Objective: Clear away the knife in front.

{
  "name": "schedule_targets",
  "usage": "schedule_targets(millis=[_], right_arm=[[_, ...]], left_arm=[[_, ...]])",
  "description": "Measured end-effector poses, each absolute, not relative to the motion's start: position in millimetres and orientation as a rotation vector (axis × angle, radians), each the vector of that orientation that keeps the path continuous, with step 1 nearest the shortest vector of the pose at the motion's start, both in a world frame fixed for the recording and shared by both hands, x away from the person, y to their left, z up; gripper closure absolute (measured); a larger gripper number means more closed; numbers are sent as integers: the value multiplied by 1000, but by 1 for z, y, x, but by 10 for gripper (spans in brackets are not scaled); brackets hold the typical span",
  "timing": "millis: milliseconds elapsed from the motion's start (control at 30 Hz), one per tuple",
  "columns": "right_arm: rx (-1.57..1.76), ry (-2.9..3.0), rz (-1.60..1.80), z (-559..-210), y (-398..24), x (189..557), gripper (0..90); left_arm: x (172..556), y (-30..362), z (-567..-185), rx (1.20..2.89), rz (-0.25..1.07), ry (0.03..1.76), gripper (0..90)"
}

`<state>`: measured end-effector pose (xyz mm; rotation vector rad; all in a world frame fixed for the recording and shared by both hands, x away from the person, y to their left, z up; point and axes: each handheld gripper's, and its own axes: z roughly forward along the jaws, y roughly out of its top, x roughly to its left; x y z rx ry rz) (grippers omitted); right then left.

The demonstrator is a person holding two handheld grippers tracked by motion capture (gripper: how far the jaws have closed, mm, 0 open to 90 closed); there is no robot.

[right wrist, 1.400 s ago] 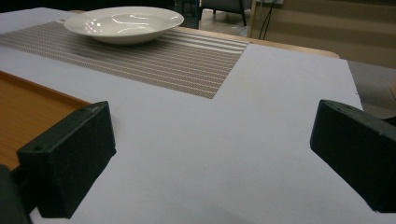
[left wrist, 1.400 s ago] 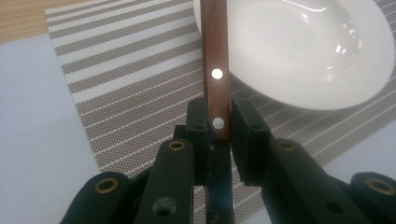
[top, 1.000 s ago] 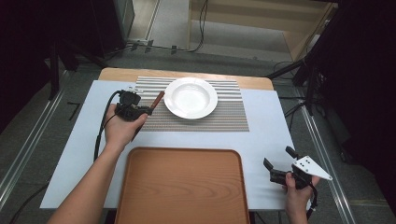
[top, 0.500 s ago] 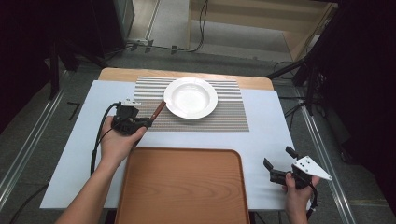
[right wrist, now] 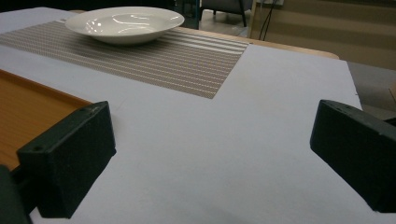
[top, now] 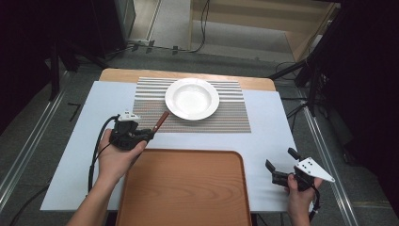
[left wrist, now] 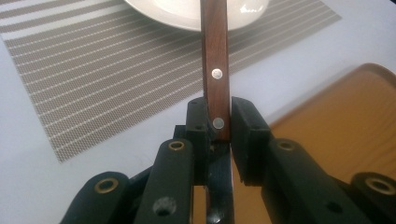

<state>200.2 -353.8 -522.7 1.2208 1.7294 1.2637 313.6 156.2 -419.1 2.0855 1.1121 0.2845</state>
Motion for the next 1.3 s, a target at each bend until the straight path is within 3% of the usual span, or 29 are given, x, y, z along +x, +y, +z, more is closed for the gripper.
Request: schedule_targets(millis=[1300], right_arm=[[1219,1732,1255,-523,-353,200,0]], left_arm=[[248,162,-457,2067,166,1148,766]])
